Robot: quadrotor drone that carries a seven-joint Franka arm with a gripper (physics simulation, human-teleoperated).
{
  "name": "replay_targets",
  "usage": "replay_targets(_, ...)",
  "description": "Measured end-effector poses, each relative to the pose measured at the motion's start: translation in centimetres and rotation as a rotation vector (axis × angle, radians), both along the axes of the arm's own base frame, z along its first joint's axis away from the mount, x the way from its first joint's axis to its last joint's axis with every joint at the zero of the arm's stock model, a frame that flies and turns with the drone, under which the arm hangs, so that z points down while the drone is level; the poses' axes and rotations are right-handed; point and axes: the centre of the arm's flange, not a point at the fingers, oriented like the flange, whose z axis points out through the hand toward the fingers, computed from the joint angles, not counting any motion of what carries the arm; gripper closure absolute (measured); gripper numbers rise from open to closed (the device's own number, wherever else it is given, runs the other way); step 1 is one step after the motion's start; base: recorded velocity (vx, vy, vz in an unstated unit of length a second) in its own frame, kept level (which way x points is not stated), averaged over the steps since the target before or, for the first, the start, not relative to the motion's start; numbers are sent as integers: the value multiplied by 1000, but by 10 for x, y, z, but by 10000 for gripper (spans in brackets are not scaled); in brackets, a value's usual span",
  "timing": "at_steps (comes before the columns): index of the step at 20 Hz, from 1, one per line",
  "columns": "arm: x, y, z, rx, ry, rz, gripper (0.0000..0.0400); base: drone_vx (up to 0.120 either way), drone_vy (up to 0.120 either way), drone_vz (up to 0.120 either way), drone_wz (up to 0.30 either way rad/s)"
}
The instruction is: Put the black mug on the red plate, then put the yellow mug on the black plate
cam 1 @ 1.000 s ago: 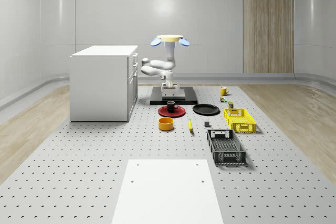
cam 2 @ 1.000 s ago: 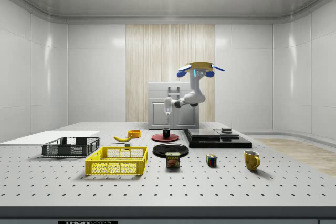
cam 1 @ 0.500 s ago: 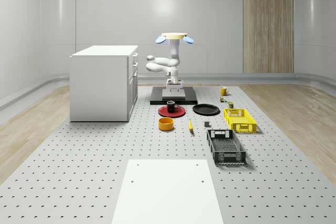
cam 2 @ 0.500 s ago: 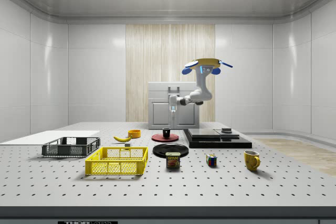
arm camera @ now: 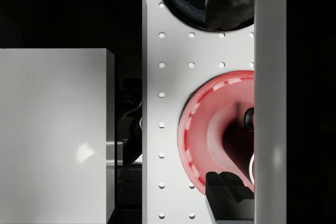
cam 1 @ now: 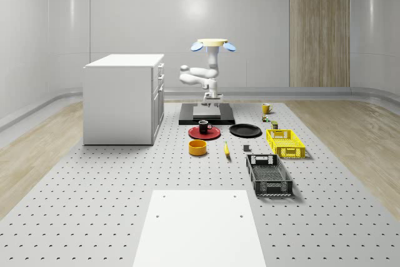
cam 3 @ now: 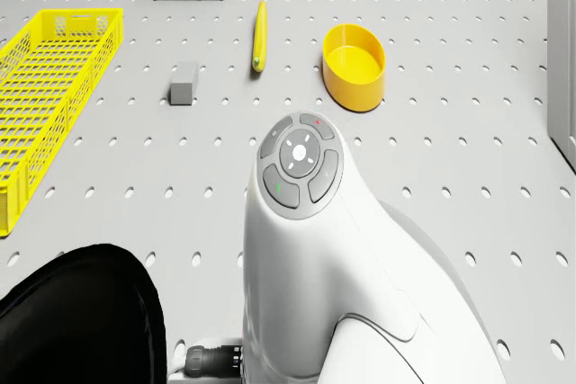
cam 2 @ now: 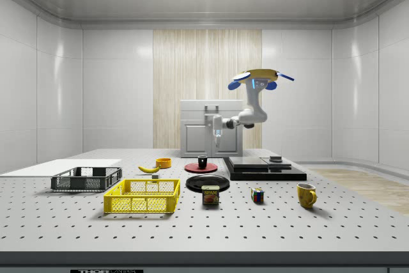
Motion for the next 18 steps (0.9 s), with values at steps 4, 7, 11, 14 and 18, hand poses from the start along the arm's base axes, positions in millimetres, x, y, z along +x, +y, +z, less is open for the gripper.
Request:
replay_targets(4, 0, 0, 0, 0, 0, 0, 0, -120, 120, 0, 0)
replay_targets(7, 0, 0, 0, 0, 0, 0, 0, -120, 120, 0, 0)
replay_targets(11, 0, 0, 0, 0, 0, 0, 0, -120, 120, 0, 0)
replay_targets(14, 0, 0, 0, 0, 0, 0, 0, -120, 120, 0, 0)
replay_targets(18, 0, 0, 0, 0, 0, 0, 0, -120, 120, 0, 0)
